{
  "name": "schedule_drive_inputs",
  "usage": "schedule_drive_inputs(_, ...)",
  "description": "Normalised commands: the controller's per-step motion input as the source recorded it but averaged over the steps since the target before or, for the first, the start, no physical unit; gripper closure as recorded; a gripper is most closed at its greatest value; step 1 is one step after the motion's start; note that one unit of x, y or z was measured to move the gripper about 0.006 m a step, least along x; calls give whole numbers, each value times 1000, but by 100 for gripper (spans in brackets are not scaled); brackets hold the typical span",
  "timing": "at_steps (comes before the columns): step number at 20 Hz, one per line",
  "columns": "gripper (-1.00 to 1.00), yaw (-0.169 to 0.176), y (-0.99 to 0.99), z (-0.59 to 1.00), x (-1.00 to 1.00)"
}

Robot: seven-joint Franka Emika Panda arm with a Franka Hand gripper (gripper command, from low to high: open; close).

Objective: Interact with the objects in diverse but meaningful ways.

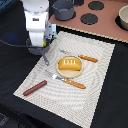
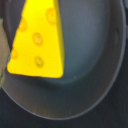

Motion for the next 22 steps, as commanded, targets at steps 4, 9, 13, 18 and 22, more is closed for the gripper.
schedule_drive_inputs(4,-100,-173,-445,-192,-389)
schedule_drive_inputs(9,-100,-162,-227,-303,-501)
schedule_drive_inputs(13,-100,-108,-148,-372,-456)
schedule_drive_inputs(18,-100,-48,118,-269,-352)
schedule_drive_inputs(22,-100,-16,72,-332,-416)
